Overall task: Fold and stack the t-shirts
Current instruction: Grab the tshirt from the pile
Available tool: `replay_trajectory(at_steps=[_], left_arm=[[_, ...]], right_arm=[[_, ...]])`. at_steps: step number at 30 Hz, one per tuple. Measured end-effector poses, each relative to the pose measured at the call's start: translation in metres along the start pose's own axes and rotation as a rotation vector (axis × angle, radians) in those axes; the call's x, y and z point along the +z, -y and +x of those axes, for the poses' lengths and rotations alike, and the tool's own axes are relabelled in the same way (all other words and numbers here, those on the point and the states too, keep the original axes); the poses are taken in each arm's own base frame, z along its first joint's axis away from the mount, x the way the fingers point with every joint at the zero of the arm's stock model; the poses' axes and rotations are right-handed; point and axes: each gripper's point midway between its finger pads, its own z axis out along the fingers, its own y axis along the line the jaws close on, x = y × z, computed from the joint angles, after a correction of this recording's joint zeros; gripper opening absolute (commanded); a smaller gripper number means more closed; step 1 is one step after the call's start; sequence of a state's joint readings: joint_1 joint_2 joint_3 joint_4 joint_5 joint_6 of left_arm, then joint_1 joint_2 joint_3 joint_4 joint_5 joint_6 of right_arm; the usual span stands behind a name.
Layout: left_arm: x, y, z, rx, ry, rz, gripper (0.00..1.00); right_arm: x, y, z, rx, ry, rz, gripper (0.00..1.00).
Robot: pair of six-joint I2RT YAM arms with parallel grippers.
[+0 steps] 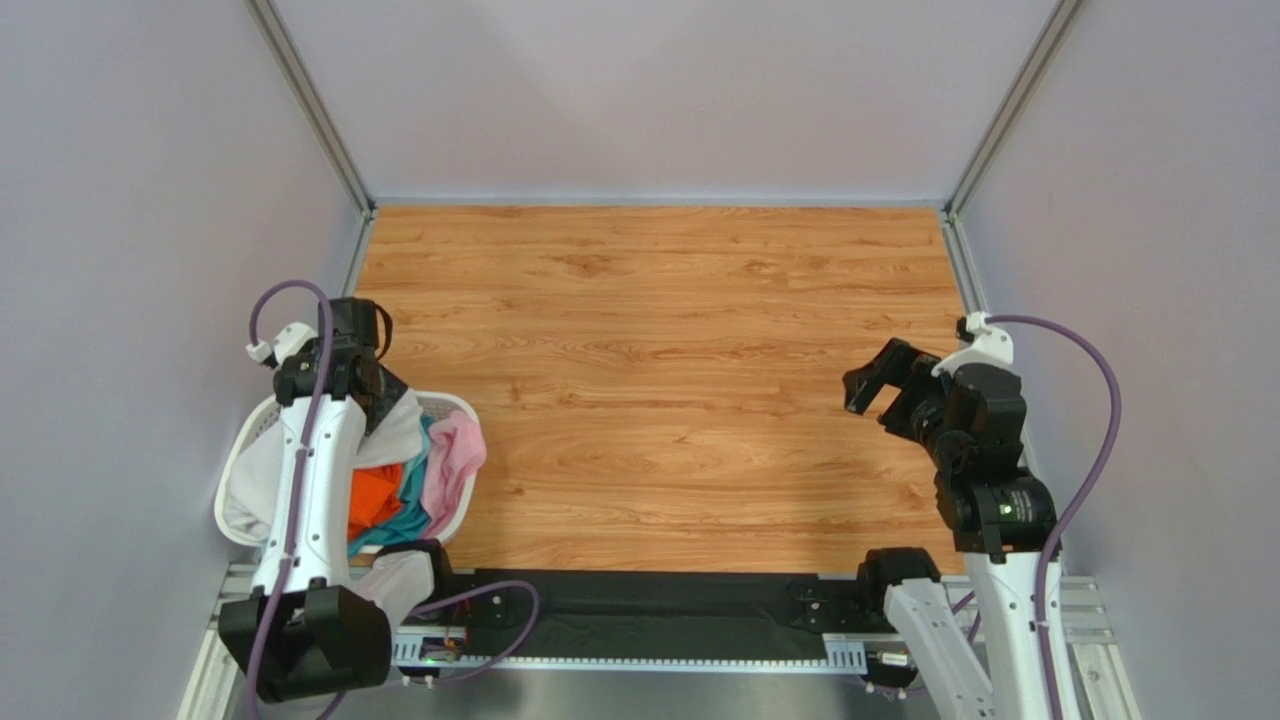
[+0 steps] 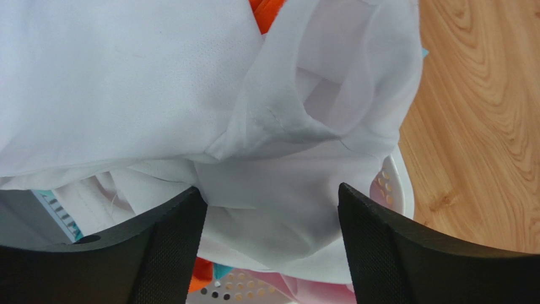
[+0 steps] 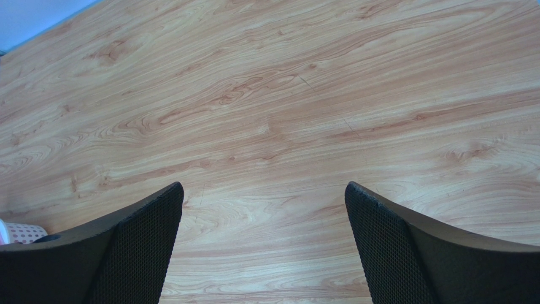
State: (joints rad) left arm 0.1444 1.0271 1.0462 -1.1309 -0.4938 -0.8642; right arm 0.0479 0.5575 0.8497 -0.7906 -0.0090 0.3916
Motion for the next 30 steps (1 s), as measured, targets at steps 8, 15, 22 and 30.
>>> replay_trajectory(at_steps=[8,15,22,30], left_arm=[[0.017,0.001,0.013,0.019,-0.081,-0.03,0.03],[-0.017,0.005,-0.012,-0.035,-0.011,0.061,0.0],[-0.083,0.002,-0.06,-0.112,0.153,0.216,0.0],[-0.165,0.02,-0.105,-0.124,0.28,0.487,0.0]], right_arm=[[0.004,0.0,0.0,0.0,-0.007,0.002,1.0],[0.006,-0.002,0.004,-0.001,-0.019,-0.016,1.0],[0.005,-0.007,0.004,-0.004,-0.022,-0.041,1.0],[0.001,-0.01,0.003,-0.004,-0.01,-0.063,1.0]])
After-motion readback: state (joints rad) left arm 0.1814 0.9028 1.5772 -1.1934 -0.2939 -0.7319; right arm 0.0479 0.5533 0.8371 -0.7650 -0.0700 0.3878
